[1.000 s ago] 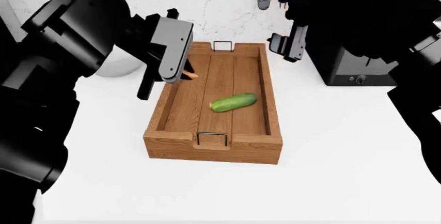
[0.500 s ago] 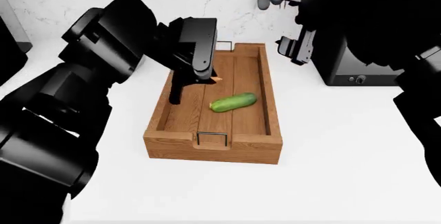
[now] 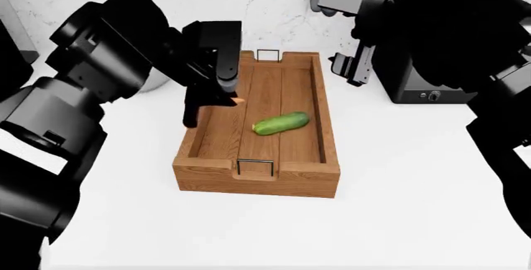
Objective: Place the two vegetables and bowl onto the tray for setting up a vegetable dip station.
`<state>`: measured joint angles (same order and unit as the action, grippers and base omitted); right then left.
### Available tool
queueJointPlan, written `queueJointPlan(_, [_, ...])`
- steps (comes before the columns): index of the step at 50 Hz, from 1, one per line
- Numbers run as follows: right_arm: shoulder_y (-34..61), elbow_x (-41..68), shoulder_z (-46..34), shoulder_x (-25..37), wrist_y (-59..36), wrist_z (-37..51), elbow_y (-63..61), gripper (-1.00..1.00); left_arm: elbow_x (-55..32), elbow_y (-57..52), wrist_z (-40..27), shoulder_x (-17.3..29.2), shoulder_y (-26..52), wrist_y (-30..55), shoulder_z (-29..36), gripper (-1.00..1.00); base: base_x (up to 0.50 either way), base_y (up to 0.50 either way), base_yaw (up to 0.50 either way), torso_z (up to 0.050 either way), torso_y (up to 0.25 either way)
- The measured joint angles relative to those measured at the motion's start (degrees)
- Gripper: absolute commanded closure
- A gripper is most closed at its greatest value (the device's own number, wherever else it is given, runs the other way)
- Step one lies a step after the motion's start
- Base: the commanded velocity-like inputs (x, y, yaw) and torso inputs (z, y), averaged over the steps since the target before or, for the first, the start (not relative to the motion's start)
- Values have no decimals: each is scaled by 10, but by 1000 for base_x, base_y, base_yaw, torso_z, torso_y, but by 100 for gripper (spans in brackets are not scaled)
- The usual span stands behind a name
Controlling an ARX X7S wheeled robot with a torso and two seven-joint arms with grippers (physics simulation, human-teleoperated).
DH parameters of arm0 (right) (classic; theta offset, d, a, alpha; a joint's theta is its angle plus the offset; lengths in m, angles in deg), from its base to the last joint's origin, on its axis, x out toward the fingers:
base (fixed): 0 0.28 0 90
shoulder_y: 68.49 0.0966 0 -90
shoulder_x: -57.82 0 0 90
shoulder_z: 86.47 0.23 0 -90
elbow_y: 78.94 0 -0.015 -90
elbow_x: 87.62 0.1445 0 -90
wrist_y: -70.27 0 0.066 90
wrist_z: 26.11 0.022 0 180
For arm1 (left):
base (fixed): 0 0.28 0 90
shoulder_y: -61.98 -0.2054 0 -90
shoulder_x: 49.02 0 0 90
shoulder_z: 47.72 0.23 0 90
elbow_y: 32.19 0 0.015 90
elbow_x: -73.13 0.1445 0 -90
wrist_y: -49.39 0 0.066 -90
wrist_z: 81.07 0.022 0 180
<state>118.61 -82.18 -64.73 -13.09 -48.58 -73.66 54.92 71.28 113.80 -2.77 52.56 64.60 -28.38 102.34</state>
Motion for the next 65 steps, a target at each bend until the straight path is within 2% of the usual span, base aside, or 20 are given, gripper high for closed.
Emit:
queueJointPlan(23, [-8,2,1,-7,14,3,15,-100,-3,-168,30,74,-33,100,25,100,0,0,0,0,0])
queueJointPlan(45, [-16,7,5,-2,6,7,-6,-100,-13,-203,27,82,-58,121,38,100,0,0,0,0,0])
queueJointPlan(46, [-16,7,5,-2,6,7,-6,-100,-13,-201,27,81,-57,121,39,-100,0,0,0,0,0])
queueJointPlan(65, [-20,11,8,0,3,9,-15,-100,-10,-158,26,63,-29,113,48,-100,0,0,0,0,0])
